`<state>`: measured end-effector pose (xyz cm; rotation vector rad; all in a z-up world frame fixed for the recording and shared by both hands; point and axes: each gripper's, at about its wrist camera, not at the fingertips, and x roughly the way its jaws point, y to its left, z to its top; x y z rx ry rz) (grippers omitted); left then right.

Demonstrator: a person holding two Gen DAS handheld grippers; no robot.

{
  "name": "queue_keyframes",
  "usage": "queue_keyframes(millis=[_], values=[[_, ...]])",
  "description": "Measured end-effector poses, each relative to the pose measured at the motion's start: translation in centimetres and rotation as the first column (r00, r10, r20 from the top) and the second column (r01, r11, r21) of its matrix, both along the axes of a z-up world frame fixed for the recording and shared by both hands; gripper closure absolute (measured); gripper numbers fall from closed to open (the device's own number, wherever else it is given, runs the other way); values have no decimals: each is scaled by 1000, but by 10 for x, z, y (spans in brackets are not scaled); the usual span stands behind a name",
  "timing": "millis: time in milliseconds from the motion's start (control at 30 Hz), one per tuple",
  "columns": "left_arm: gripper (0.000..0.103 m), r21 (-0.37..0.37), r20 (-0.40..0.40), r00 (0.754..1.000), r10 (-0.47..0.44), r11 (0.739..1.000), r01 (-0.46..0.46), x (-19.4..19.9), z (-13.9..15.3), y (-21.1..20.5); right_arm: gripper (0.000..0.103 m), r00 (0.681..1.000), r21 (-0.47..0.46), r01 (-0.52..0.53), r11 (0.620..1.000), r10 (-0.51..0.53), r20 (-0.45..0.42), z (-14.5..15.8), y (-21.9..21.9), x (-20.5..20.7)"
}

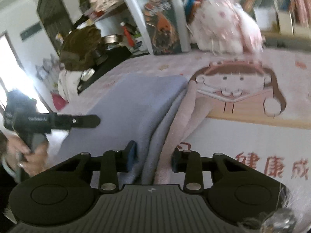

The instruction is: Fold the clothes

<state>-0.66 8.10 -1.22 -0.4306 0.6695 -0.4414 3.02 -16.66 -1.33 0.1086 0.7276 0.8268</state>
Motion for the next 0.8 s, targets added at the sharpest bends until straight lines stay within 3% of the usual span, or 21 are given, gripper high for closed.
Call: queue_keyframes(millis=[100, 200, 333, 400, 467, 533, 633, 800], values=[[55, -33, -46, 999, -8, 999, 7, 8, -2, 6, 67, 998, 30, 20, 999, -18, -67, -6, -4, 9], [51, -131, -112, 994, -8, 991, -6, 16, -13, 21, 56, 981, 96, 44, 994, -25, -191, -15, -13, 25], [51, -220, -144, 990, -7, 975, -25, 18, -26, 28, 53, 973, 140, 56, 989, -22, -230, -21, -14, 32], [54, -210, -122, 993, 1, 977, -27, 15, -26, 25, 58, 979, 119, 52, 992, -27, -201, -19, -9, 27], [59, -152, -80, 997, 6, 988, -18, 9, -17, 17, 68, 989, 92, 43, 995, -29, -143, -15, -5, 19], [60, -81, -28, 1000, 5, 997, -7, 2, -6, 7, 71, 998, 53, 29, 998, -26, -63, -6, 0, 10], [61, 16, 66, 998, -7, 1000, 6, -9, 15, -5, 73, 999, 21, 26, 999, -27, 37, 6, 4, -3], [60, 46, 154, 988, -19, 999, 12, -16, 41, -7, 73, 989, 26, 24, 999, -27, 148, 27, 3, -14]])
